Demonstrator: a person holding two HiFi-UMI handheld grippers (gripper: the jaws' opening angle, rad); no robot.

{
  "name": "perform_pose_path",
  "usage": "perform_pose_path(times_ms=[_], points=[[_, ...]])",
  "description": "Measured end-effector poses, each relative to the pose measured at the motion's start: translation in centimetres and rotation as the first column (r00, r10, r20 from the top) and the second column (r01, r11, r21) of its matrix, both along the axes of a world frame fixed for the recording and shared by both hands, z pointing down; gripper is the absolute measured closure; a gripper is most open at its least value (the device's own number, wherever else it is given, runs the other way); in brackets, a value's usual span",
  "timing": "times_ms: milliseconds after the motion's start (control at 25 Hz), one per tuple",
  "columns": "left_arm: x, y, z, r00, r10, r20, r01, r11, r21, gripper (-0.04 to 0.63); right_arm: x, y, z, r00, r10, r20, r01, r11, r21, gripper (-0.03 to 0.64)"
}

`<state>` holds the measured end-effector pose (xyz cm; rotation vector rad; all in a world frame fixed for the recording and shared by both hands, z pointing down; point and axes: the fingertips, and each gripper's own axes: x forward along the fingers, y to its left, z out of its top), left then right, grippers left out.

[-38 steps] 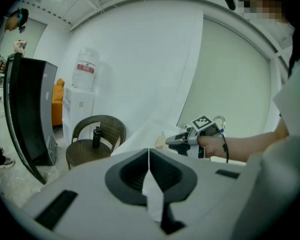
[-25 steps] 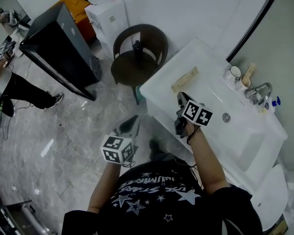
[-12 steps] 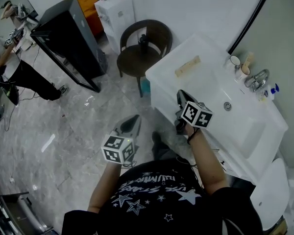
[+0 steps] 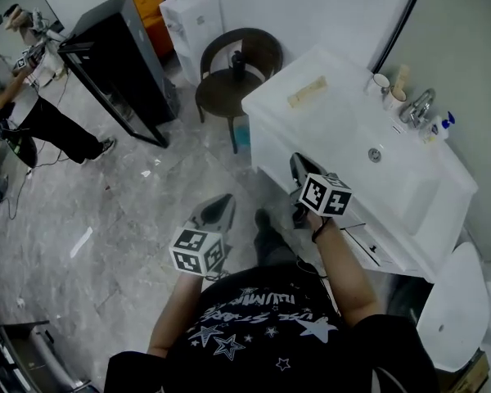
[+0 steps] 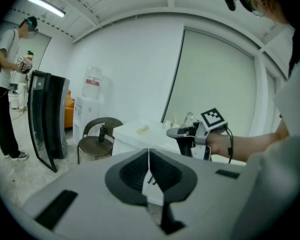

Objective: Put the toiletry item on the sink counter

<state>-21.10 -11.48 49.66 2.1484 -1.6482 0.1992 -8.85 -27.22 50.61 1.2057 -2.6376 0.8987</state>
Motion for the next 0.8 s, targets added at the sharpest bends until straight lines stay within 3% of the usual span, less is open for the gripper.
perform_pose_path(times_ms=[360,800], points=[[1.6,4.3,0.2,1.000,0.022,-0.018,-0.022,1.000,0.012,0.575,1.5,7.6,0.0,0.997,-0.050,-0.062,0.051,0.998,0.028,0.600],[2.7,6.0,0.9,0.999,0.010,-0.036,-0.010,1.000,0.007,0.575,1.9,10.3,-0.6,0.992,-0.108,-0.068,0.112,0.992,0.058,0.600]])
